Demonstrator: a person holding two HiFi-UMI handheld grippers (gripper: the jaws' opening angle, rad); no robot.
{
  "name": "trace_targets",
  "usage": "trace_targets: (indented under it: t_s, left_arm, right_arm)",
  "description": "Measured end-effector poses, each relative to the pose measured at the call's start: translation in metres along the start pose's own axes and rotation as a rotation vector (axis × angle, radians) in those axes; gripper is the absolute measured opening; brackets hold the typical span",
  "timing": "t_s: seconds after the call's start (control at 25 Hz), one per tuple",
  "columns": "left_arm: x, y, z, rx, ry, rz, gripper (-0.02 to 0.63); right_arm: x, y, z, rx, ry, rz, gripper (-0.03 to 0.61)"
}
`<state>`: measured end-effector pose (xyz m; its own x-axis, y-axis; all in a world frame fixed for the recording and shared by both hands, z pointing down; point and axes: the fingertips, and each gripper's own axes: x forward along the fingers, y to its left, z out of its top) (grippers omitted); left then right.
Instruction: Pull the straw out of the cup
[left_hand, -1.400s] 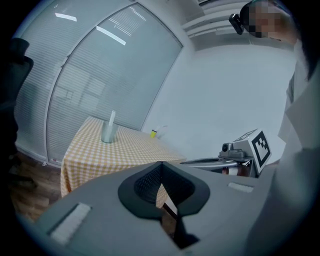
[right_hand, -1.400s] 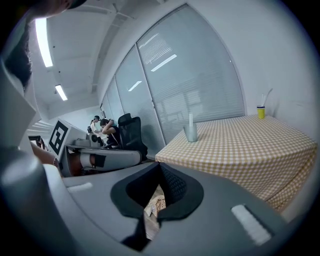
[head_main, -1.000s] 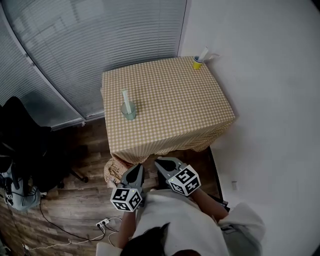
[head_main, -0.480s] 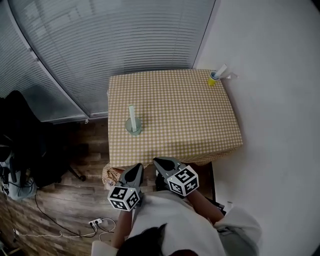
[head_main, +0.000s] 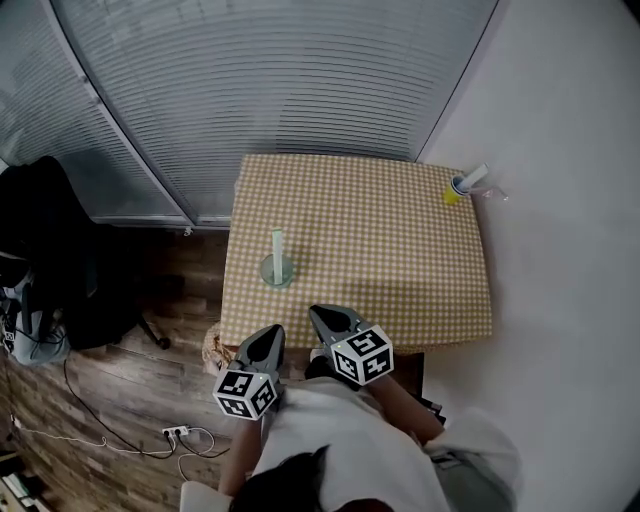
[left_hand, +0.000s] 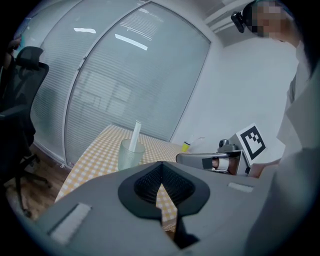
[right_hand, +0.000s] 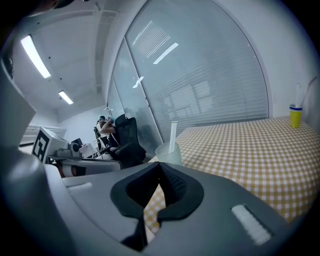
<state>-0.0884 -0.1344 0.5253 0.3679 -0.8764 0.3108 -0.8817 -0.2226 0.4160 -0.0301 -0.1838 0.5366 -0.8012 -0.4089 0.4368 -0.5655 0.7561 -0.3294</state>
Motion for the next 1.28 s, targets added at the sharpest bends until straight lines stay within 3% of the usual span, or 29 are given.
trace_targets:
  t_s: [0.44, 0.76, 0.88, 0.96, 1.28]
  left_arm:
    - [0.025, 0.0, -0.004, -0.007, -0.004, 0.053, 0.014]
    - [0.028, 0.016, 0.004, -0.077, -0.048, 0.101, 0.014]
    - [0.032, 0.021, 0.012, -0.092, -0.063, 0.082, 0.014]
    - [0.036, 0.024, 0.017, -0.083, -0.059, 0.059, 0.014]
    - [0.04, 0.04, 0.029, -0.096, -0.041, 0.022, 0.014]
  right_arm:
    - [0.019, -0.02, 0.021, -0.004, 0.029, 0.092, 0.008]
    - [0.029, -0.033, 0.024, -0.03, 0.109, 0.042, 0.008]
    - [0.033, -0.033, 0.028, -0.033, 0.113, 0.032, 0.01]
    - [0.039, -0.036, 0.032, -0.01, 0.114, 0.021, 0.048]
    - [0.051, -0.038, 0.039, 0.051, 0.099, -0.023, 0.055]
